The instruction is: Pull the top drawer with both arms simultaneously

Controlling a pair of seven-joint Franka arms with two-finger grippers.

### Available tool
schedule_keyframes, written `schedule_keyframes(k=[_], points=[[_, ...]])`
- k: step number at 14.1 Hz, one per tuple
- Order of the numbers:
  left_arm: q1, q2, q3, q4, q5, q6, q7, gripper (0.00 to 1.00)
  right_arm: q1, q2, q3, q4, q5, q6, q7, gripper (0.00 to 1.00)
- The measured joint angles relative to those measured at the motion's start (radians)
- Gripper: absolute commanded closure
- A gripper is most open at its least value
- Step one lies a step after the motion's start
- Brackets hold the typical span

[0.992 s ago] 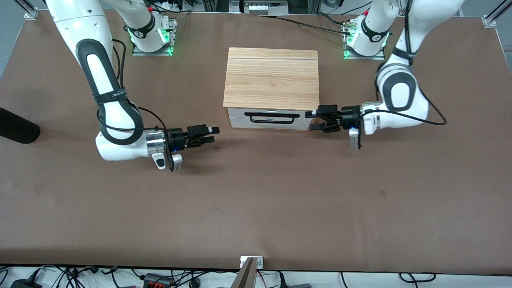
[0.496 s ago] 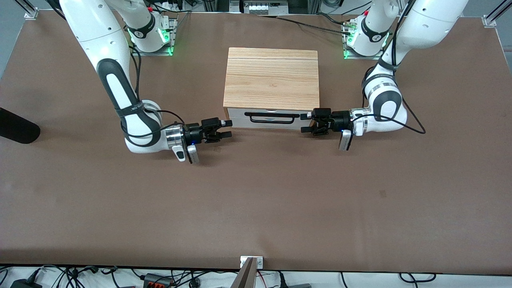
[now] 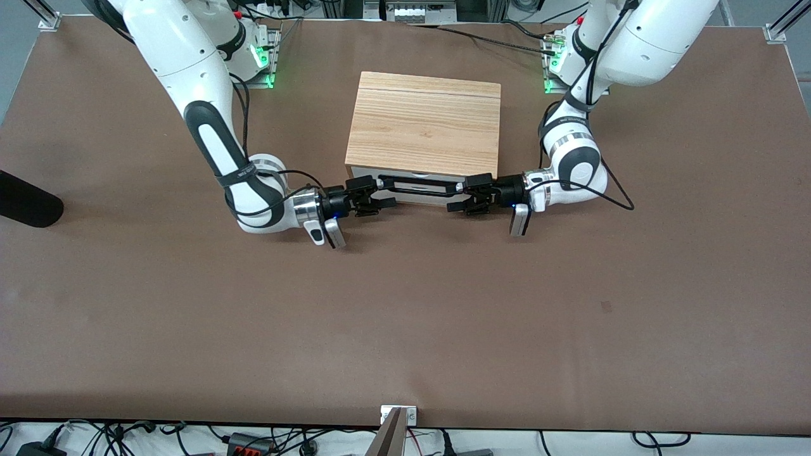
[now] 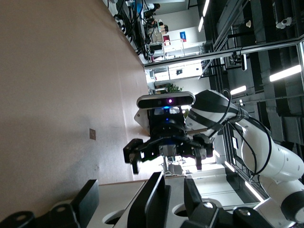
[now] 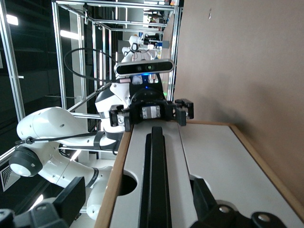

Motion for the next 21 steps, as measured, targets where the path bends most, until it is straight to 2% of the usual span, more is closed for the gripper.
schedule_keyframes(k=[3,6,8,9,12,14,15,17,19,21], points=[[0.0,0.0,0.0,0.0,-0.004,0.0,0.0,0.46,0.012,0.021,0.0,-0.002,0.001,-0.003,0.0,0.0],[0.001,0.0,-0.001,0.0,-0.004,0.0,-0.008,0.57,0.013,0.024,0.0,-0.002,0.004,-0.006,0.0,0.01],[0.002,-0.003,-0.001,0.0,-0.002,-0.003,-0.03,0.57,0.013,0.024,0.0,-0.002,0.012,-0.006,0.002,0.05],[0.002,-0.005,-0.001,0.0,0.014,-0.004,-0.052,0.57,0.013,0.024,0.0,-0.002,0.021,-0.007,0.007,0.1],[0.031,-0.028,-0.007,0.014,0.16,-0.006,-0.163,0.57,0.014,0.024,0.0,-0.002,0.053,-0.011,0.023,0.22],[0.052,-0.037,-0.007,0.016,0.213,-0.01,-0.192,0.57,0.016,0.024,0.0,-0.002,0.057,-0.011,0.026,0.22],[0.054,-0.037,-0.008,0.016,0.217,-0.011,-0.193,0.57,0.017,0.024,0.0,-0.002,0.057,-0.011,0.027,0.22],[0.054,-0.037,-0.009,0.012,0.218,-0.014,-0.196,0.57,0.018,0.024,0.0,-0.002,0.057,-0.011,0.027,0.36],[0.059,-0.037,-0.009,0.004,0.218,-0.031,-0.203,0.57,0.019,0.025,0.0,-0.002,0.057,-0.011,0.028,0.4],[0.077,-0.036,-0.009,-0.013,0.242,-0.06,-0.202,0.57,0.019,0.025,0.0,-0.002,0.057,-0.011,0.029,0.4]])
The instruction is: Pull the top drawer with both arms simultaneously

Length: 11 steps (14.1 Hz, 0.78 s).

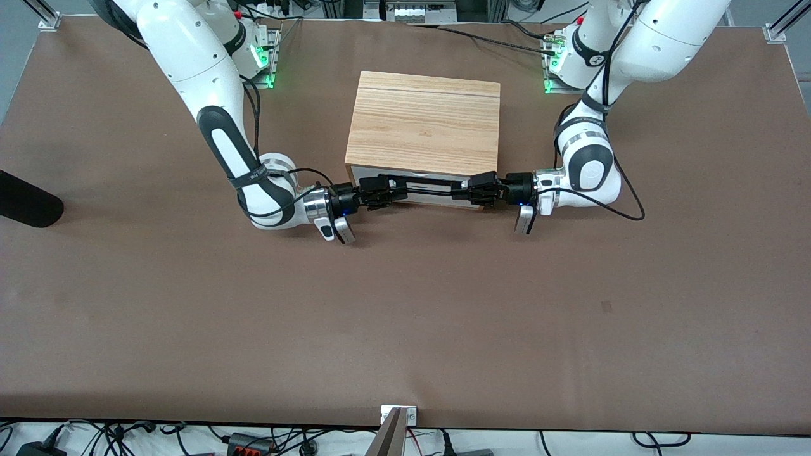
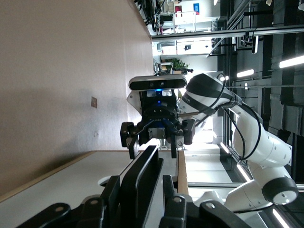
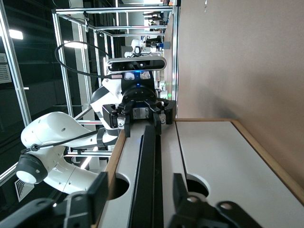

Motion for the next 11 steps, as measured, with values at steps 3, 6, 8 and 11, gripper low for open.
schedule_keyframes(k=[3,6,8,11], points=[[0.049,0.0,0.0,-0.019,0.072,-0.058,0.0,0.6,0.0,0.0,-0.001,0.0,0.0,0.0,0.001,0.41],[0.075,0.0,0.0,-0.023,0.114,-0.073,0.0,0.62,0.0,0.001,-0.001,-0.003,0.0,0.0,0.001,0.53],[0.074,0.0,-0.001,-0.021,0.115,-0.073,0.002,0.62,0.0,0.003,-0.001,-0.013,0.0,0.0,0.001,0.59],[0.071,0.001,-0.002,-0.018,0.115,-0.073,0.006,0.62,0.0,0.01,-0.001,-0.025,0.004,-0.005,0.001,0.76]])
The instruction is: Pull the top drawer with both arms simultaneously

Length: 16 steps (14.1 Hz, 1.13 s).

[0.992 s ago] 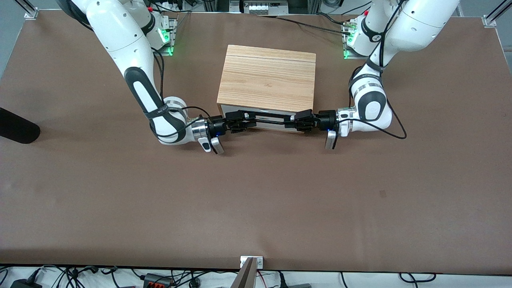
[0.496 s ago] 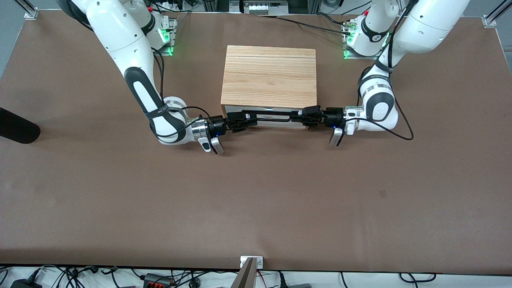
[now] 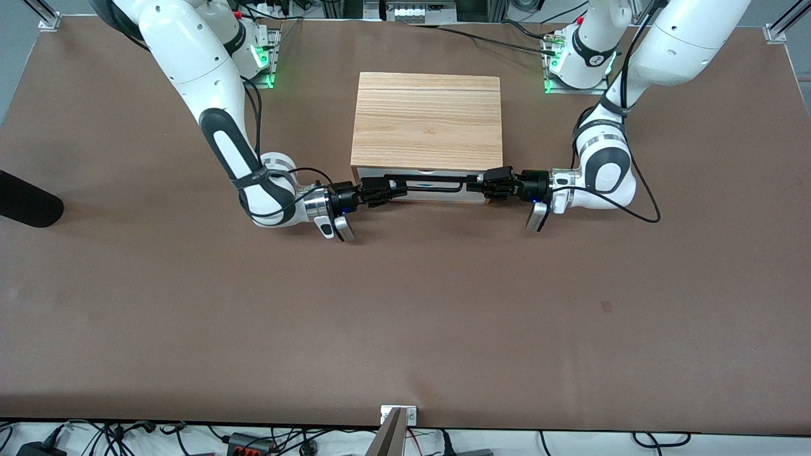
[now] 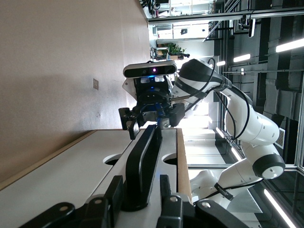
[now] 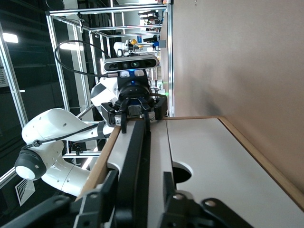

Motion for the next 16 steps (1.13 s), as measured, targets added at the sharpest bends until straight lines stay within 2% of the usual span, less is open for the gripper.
schedule_keyframes(k=[2,3,4,16], points=[[-0.004,0.001,-0.003,0.006,0.0,0.0,0.006,0.61,-0.001,-0.001,0.0,0.0,0.003,-0.01,0.0,0.88],[-0.005,0.001,-0.005,0.009,0.0,0.0,0.009,0.61,-0.002,-0.002,0.0,0.0,0.006,-0.018,0.0,0.97],[-0.004,0.001,-0.005,0.012,0.0,0.0,0.014,0.61,-0.002,-0.004,0.0,0.0,0.006,-0.019,0.0,1.0],[-0.012,0.061,-0.01,0.035,-0.033,0.014,0.122,0.63,-0.002,-0.004,0.0,0.0,0.006,-0.02,0.0,1.0]])
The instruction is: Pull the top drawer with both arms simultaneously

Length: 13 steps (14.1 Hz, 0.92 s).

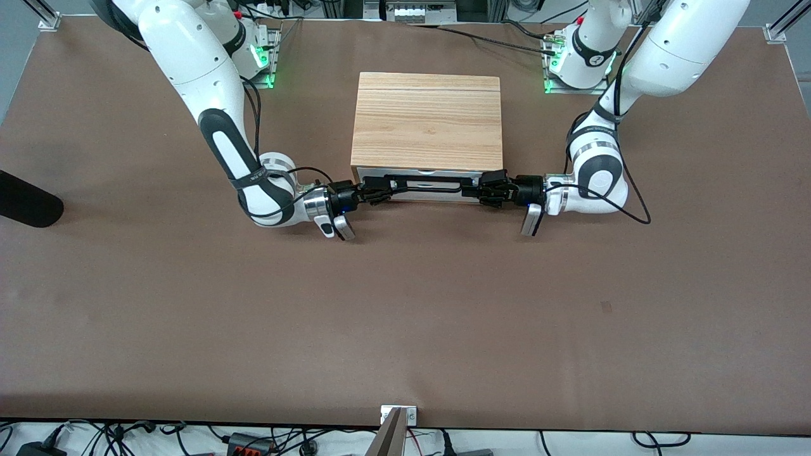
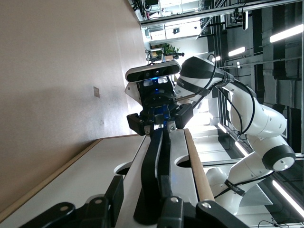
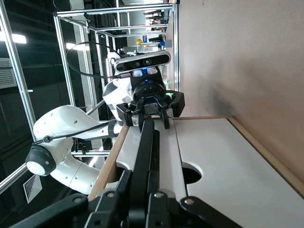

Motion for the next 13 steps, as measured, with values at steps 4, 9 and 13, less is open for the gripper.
schedule_keyframes(k=[4,9,13], points=[[-0.018,0.0,-0.003,0.011,-0.035,0.001,0.002,0.81,0.0,0.0,0.0,0.0,0.0,0.0,0.0,1.0],[-0.023,0.003,-0.003,0.011,-0.036,0.009,0.0,0.92,0.0,0.0,0.0,0.0,0.0,-0.001,-0.002,1.0],[-0.023,0.003,-0.003,0.01,-0.037,0.009,0.0,0.98,0.0,0.0,0.0,0.001,-0.001,-0.001,-0.003,1.0]])
